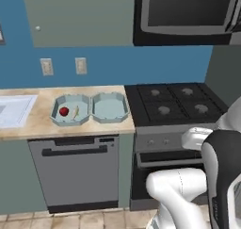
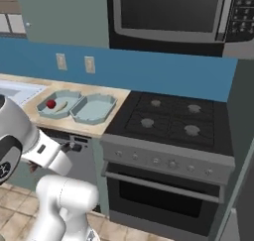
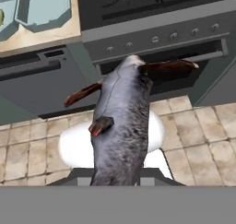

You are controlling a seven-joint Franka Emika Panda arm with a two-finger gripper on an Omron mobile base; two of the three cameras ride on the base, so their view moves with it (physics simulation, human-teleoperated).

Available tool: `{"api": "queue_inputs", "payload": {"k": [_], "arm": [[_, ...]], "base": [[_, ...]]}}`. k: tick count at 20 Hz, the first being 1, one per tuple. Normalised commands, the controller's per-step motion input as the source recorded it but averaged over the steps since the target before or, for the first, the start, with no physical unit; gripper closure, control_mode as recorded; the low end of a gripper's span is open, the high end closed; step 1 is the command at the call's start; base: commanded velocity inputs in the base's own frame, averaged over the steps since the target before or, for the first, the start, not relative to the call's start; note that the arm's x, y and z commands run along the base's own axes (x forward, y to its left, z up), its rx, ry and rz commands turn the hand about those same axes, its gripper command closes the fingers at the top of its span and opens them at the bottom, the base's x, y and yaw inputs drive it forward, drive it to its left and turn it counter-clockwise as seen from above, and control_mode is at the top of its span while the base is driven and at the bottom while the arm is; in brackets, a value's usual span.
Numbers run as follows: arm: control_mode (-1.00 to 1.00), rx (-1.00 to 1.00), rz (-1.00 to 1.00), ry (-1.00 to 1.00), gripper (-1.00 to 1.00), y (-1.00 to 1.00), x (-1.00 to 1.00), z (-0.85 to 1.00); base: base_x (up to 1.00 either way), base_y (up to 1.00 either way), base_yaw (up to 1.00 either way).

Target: Place one tomato and one fish in each tupperware on the nearby counter, to pack two identical lunches.

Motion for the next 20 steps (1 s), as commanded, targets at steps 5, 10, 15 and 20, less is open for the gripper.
{"api": "queue_inputs", "payload": {"k": [5, 10, 15, 20], "arm": [[1.00, 0.00, 0.00, 0.00, 1.00, 0.00, 0.00, 0.00], [1.00, 0.00, 0.00, 0.00, 1.00, 0.00, 0.00, 0.00], [1.00, 0.00, 0.00, 0.00, 1.00, 0.00, 0.00, 0.00], [1.00, 0.00, 0.00, 0.00, 1.00, 0.00, 0.00, 0.00]], "base": [[0.53, 0.57, -0.02], [0.35, 0.71, -0.06], [0.47, 0.28, -0.09], [0.63, 0.00, -0.09]]}}
